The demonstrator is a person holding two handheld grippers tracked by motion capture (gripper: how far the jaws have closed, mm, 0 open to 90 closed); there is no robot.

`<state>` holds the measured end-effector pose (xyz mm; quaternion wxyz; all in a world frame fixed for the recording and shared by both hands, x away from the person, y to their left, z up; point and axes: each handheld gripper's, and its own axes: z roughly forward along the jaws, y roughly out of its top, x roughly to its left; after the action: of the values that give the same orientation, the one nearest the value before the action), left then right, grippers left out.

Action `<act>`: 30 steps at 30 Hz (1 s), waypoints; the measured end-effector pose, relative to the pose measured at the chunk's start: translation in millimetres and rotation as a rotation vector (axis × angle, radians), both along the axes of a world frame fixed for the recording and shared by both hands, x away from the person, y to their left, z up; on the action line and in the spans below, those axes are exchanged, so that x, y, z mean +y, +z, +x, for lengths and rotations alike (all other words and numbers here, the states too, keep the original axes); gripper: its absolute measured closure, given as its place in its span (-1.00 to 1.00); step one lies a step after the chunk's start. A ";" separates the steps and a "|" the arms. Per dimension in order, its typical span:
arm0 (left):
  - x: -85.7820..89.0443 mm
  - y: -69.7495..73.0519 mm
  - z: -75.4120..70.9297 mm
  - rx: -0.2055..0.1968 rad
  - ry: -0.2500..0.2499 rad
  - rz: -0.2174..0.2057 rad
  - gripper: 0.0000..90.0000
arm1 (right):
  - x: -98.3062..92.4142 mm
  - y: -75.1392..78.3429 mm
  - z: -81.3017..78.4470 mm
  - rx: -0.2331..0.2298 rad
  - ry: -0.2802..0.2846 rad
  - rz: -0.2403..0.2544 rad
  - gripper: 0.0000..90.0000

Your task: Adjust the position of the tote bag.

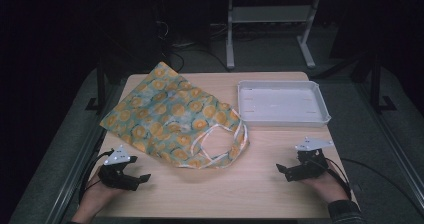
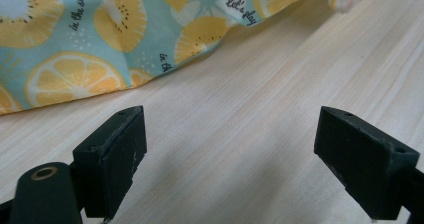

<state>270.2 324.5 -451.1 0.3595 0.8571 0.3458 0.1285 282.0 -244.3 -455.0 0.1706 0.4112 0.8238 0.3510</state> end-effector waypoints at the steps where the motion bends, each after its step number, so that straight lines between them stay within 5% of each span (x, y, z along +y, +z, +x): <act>1: -0.1 1.9 0.2 -0.003 -0.007 0.009 -0.70 | 0.8 0.1 -0.3 0.005 -0.001 0.003 -1.00; 13: -18.9 18.6 3.1 -0.018 -0.036 -0.049 -0.57 | 1.4 2.0 -0.4 0.017 0.000 0.002 -0.96; 30: -46.7 31.5 19.1 -0.024 -0.054 -0.039 -0.49 | -1.4 1.4 0.2 0.022 -0.009 0.043 -0.96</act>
<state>289.3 277.8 -419.6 0.3835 0.8574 0.3205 0.1225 282.2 -245.7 -453.6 0.1540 0.4222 0.8161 0.3632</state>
